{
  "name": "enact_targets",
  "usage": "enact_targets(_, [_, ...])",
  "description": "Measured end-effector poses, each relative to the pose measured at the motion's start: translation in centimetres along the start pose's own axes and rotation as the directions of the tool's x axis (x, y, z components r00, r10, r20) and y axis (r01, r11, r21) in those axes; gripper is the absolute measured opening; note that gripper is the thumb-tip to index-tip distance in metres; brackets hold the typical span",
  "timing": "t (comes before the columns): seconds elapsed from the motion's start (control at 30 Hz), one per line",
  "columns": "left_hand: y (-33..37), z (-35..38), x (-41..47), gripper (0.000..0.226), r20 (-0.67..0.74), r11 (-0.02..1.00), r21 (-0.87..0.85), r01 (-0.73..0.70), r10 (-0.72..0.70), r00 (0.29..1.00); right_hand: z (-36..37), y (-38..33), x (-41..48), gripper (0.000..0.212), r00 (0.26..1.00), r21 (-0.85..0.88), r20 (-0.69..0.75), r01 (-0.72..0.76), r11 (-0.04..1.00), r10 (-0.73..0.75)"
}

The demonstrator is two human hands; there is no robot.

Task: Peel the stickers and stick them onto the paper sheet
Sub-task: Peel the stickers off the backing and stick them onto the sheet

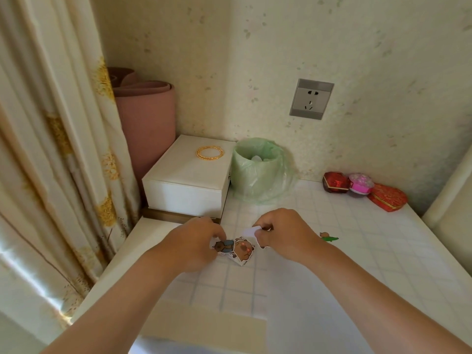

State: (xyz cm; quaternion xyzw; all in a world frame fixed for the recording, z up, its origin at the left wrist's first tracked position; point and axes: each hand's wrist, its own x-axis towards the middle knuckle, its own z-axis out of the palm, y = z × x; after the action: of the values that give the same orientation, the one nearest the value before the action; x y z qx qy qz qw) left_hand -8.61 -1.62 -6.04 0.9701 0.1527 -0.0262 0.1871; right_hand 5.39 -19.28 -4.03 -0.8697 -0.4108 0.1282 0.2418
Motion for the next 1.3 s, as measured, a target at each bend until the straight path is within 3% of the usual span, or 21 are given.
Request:
enact_targets(0.13, [1.5,-0.1,0.2,0.033,-0.095,0.946,-0.322,0.023,-0.057,0.994,0.3,-0.4,0.4,0.021,0.997,0.311,-0.019,-0.069,0.948,0.079])
enact_targets(0.2, [2.5,-0.4,0.2,0.021,-0.076,0.86,-0.503,0.081,-0.137,0.988,0.8,-0.4,0.4,0.016,0.994,0.223,-0.105,0.043,0.974,-0.02])
enact_targets(0.27, [3.4,-0.7,0.4,0.024,0.01,0.708,-0.684,0.175,-0.231,0.973,1.5,-0.7,0.2,0.013,0.971,0.084,-0.18,0.172,0.982,-0.155])
enact_targets(0.33, [3.7,-0.8,0.5,0.018,0.076,0.599,-0.766,0.234,-0.277,0.958,2.0,-0.9,0.1,0.014,0.962,0.045,-0.156,0.232,0.972,-0.222])
enact_targets(0.47, [2.8,-0.4,0.4,0.01,0.018,0.57,-0.789,0.229,-0.351,0.936,2.6,-0.5,0.3,0.026,0.977,0.058,-0.094,0.198,0.978,-0.192])
enact_targets(0.57, [2.3,-0.7,0.4,0.014,-0.025,0.586,-0.783,0.208,-0.363,0.931,2.4,0.0,0.5,0.028,0.996,0.262,-0.092,0.039,0.964,-0.015])
enact_targets(0.67, [2.3,-1.1,0.3,0.009,-0.016,0.569,-0.797,0.205,-0.358,0.934,2.2,0.1,0.6,0.034,0.992,0.406,0.04,-0.129,0.905,0.123])
enact_targets(0.8, [2.6,-1.9,0.1,0.011,0.012,0.53,-0.828,0.183,-0.309,0.951,2.1,0.2,0.1,0.039,0.995,0.149,0.052,-0.097,0.984,0.09])
enact_targets(0.87, [2.9,-2.1,0.0,0.015,0.013,0.54,-0.827,0.156,-0.259,0.966,1.8,-0.2,-0.2,0.031,0.995,0.151,0.013,-0.097,0.984,0.096])
enact_targets(1.03, [4.8,-2.1,0.3,0.014,-0.044,0.599,-0.797,0.078,-0.186,0.981,-0.1,-1.3,-1.9,0.015,0.971,0.596,0.009,-0.196,0.778,0.237])
enact_targets(1.3, [9.5,-0.6,2.4,0.008,-0.078,0.693,-0.721,0.024,-0.116,0.99,-1.9,1.1,-4.5,0.009,0.868,0.776,0.068,-0.356,0.52,0.493])
